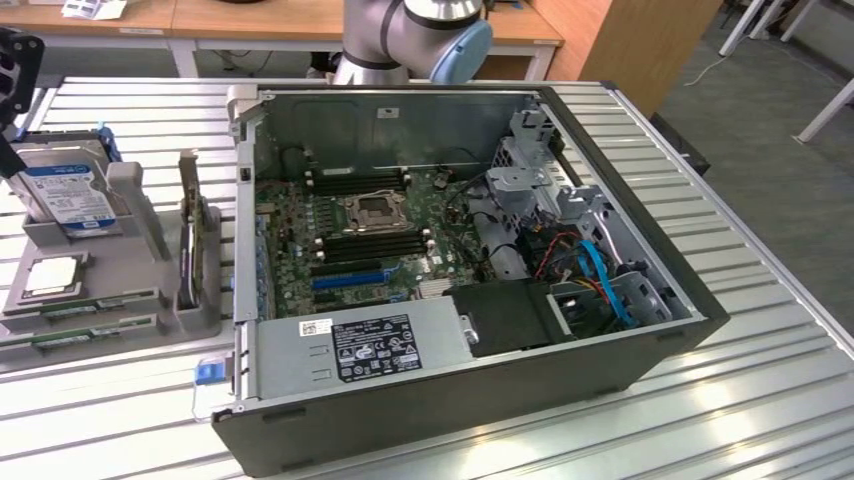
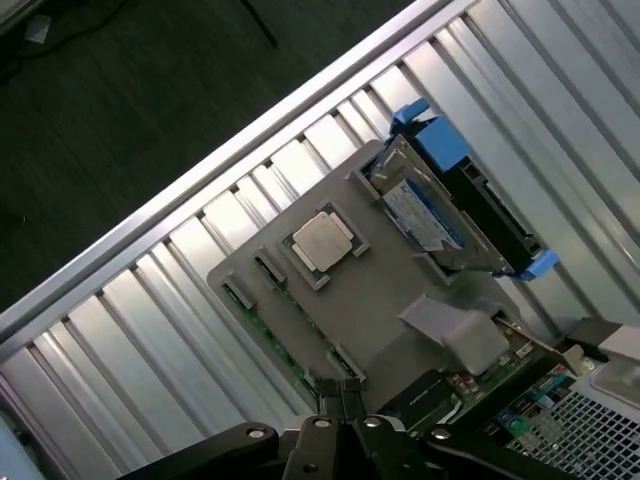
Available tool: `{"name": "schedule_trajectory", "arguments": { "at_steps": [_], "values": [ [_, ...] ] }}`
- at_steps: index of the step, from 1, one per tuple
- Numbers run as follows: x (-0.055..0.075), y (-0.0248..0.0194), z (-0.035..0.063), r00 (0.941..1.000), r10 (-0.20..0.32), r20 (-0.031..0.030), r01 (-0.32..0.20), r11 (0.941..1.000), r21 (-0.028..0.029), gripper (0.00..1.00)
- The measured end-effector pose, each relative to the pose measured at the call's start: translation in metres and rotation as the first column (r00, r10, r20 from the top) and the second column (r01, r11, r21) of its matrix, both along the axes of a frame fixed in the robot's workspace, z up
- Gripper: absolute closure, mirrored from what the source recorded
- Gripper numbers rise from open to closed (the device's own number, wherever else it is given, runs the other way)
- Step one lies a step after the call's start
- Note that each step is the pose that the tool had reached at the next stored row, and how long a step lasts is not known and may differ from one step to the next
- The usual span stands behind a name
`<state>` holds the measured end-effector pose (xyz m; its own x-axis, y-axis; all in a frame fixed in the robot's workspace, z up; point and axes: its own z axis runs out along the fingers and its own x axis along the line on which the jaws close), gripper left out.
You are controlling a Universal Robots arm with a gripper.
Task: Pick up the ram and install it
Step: 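Pick up the ram and move it above insertion slot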
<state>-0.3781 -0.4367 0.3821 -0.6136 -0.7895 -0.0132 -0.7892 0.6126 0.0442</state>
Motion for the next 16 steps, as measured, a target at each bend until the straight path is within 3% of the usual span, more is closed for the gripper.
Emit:
{"name": "schedule_trajectory", "arguments": {
  "at_steps": [5, 9, 13, 14, 16],
  "values": [
    [0.0000, 0.0000, -0.0002, 0.9959, 0.091, 0.0000, -0.091, 0.9959, 0.0000, 0.90],
    [0.0000, 0.0000, -0.0005, 0.9865, 0.164, -0.0001, -0.164, 0.9865, 0.0000, 0.90],
    [0.0000, 0.0000, -0.0007, 0.9723, 0.234, -0.0001, -0.234, 0.9723, 0.0000, 0.90],
    [0.0000, 0.0000, -0.0008, 0.9628, 0.270, -0.0001, -0.270, 0.9628, 0.0000, 0.90],
    [0.0000, 0.0000, -0.0010, 0.9524, 0.305, 0.0000, -0.305, 0.9524, 0.0000, 0.90]
  ]
}}
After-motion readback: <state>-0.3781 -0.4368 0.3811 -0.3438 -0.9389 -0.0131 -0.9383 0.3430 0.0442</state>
